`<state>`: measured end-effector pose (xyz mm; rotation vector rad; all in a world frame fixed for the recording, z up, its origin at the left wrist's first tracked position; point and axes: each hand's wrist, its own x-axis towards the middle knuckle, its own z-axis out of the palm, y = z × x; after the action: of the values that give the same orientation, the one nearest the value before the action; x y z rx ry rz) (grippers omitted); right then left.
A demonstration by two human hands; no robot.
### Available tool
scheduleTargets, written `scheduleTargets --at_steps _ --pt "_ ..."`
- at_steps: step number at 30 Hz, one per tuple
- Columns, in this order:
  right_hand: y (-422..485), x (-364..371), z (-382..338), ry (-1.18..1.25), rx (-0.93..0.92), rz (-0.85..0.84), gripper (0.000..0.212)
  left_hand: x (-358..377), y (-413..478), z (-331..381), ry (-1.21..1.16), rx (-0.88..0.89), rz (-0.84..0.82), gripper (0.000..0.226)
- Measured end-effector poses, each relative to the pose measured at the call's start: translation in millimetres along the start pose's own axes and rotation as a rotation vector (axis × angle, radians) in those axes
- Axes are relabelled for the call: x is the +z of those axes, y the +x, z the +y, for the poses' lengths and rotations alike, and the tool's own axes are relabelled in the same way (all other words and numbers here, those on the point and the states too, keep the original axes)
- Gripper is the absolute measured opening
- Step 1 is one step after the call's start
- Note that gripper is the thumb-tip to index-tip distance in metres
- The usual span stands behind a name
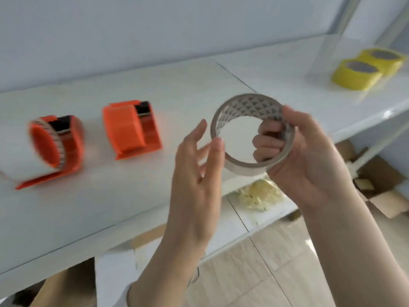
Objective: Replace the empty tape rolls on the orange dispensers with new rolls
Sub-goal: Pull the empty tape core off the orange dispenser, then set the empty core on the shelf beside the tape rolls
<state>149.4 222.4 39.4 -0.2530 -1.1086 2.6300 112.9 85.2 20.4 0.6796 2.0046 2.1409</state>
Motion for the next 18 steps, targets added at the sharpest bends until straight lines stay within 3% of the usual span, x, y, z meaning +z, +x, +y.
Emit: scheduleTargets --at_steps 3,8,12,18 --pt "-47 -51 -27 -0.141 -0.039 0.169 0.024 56 -7 -11 -0.228 -0.219 -0.245 0.039" --pt "-123 -155 -56 -0.302 -0.005 0.493 0.038 160 -22 -51 -0.244 -0.441 -0.526 0.020" --pt "-174 -234 -70 -0.170 0.017 0.715 0.023 246 -50 -90 -0.172 -0.570 -0.729 0.023" --pt "-223 -328 -91 0.060 0.005 0.925 0.026 355 -82 -127 -0.085 -0.761 -0.906 0.029"
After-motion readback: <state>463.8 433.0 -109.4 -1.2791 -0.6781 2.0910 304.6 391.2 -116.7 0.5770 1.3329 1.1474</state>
